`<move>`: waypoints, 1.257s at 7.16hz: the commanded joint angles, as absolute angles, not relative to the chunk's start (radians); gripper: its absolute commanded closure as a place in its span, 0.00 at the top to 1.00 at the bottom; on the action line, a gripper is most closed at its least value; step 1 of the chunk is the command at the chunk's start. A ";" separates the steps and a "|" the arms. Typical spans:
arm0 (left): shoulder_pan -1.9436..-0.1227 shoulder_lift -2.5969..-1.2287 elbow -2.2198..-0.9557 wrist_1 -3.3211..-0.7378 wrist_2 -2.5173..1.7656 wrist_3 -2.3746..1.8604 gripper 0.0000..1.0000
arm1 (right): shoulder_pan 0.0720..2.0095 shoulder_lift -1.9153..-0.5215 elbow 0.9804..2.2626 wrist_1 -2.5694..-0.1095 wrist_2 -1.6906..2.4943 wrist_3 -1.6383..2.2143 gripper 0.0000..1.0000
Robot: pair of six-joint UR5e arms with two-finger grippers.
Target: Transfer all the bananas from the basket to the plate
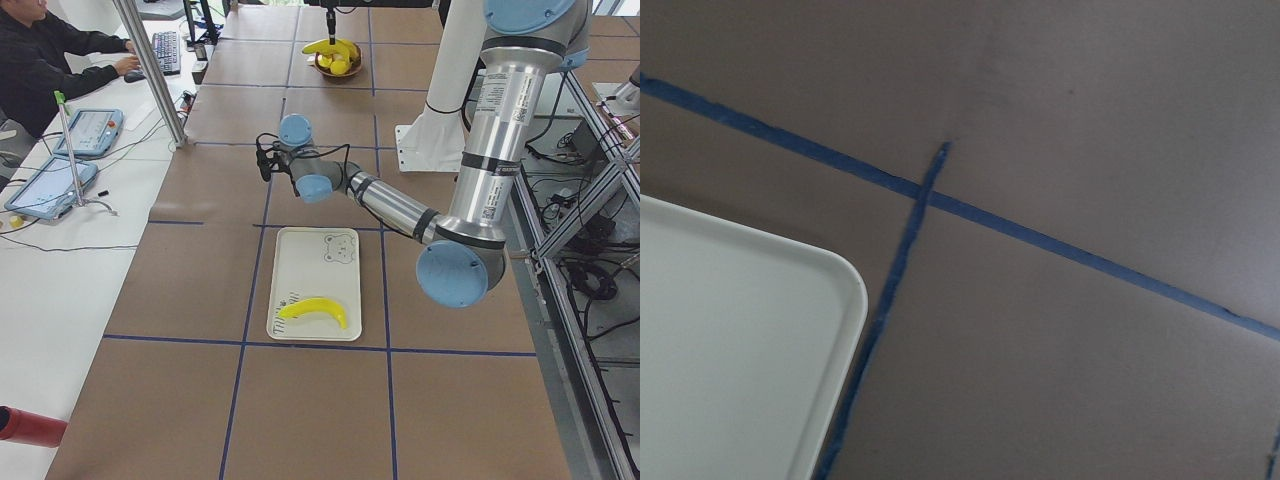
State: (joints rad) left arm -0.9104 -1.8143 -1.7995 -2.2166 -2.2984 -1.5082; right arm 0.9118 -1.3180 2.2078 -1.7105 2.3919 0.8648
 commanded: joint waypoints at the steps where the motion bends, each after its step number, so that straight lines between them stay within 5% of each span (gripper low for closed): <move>1: -0.849 -2.001 -1.801 -2.220 -2.267 -1.711 0.99 | 0.870 -1.235 2.140 -1.522 2.410 0.903 0.00; 4: -0.672 -2.124 -1.821 -2.256 -2.050 -1.868 0.99 | 0.825 -1.232 2.017 -1.056 2.381 1.193 0.00; 9: -0.640 -2.207 -1.813 -2.272 -2.031 -1.953 0.98 | 0.657 -1.169 2.029 -1.019 2.225 1.333 0.01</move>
